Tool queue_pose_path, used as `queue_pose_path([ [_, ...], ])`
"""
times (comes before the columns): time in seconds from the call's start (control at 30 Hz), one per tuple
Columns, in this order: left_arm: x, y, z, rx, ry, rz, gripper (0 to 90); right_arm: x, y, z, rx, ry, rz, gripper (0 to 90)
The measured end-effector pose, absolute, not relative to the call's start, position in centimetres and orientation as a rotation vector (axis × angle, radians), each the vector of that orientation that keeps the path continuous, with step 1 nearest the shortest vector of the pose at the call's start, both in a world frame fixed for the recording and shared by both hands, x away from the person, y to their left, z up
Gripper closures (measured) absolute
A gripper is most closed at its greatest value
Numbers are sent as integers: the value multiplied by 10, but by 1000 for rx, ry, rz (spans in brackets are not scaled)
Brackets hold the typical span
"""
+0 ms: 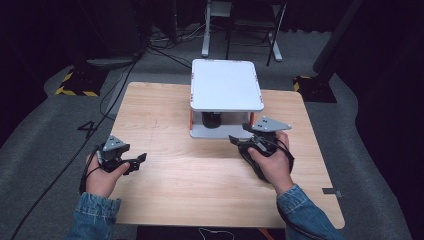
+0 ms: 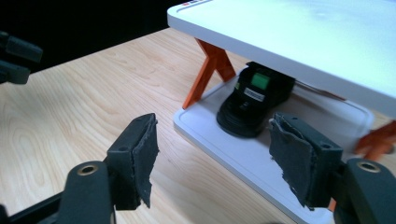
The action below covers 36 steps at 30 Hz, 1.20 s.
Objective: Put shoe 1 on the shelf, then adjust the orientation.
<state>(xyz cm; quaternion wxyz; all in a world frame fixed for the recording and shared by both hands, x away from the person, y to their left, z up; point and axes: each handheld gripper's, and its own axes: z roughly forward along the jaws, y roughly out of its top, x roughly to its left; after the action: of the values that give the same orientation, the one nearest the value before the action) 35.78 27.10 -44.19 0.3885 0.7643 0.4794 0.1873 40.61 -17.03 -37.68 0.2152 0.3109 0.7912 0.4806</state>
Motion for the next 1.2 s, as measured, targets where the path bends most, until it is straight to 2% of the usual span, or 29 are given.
queue_pose_path([
  [0.47, 360, 266, -443, 1957, 1215, 466, 262, 374, -254, -363, 1123, 2155, 1254, 280],
  [0.67, 362, 265, -442, 1955, 1213, 460, 261, 370, -266, -369, 1133, 2178, 1146, 181],
  [0.77, 363, 265, -442, 1953, 1213, 459, 261, 371, -274, -377, 1173, 2182, 1161, 168],
  [0.87, 366, 264, -441, 1955, 1210, 463, 261, 371, -281, -384, 1209, 2184, 1125, 168],
  [1.07, 369, 261, -442, 1964, 1198, 453, 260, 373, -297, -403, 1325, 2221, 1001, 225],
  [1.2, 370, 259, -443, 1964, 1200, 448, 260, 372, -300, -415, 1358, 2246, 964, 217],
])
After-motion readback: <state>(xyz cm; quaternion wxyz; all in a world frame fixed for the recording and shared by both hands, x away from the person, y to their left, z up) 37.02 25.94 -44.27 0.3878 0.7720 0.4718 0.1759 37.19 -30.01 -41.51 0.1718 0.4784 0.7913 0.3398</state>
